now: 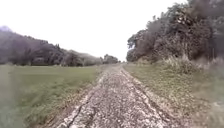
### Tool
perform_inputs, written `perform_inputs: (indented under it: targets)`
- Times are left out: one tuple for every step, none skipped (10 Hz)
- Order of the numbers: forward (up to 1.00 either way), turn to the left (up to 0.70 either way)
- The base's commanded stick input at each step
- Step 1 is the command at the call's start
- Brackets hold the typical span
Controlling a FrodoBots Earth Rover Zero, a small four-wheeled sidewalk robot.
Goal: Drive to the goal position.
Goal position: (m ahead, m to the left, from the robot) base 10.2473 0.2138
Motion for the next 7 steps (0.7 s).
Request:
perform_inputs:
  targets:
    - [0.53, 0.0]
    - [0.53, 0.0]
    - [0.53, 0.0]
    - [0.53, 0.0]
    - [0.53, 0.0]
    - [0.53, 0.0]
    - [0.53, 0.0]
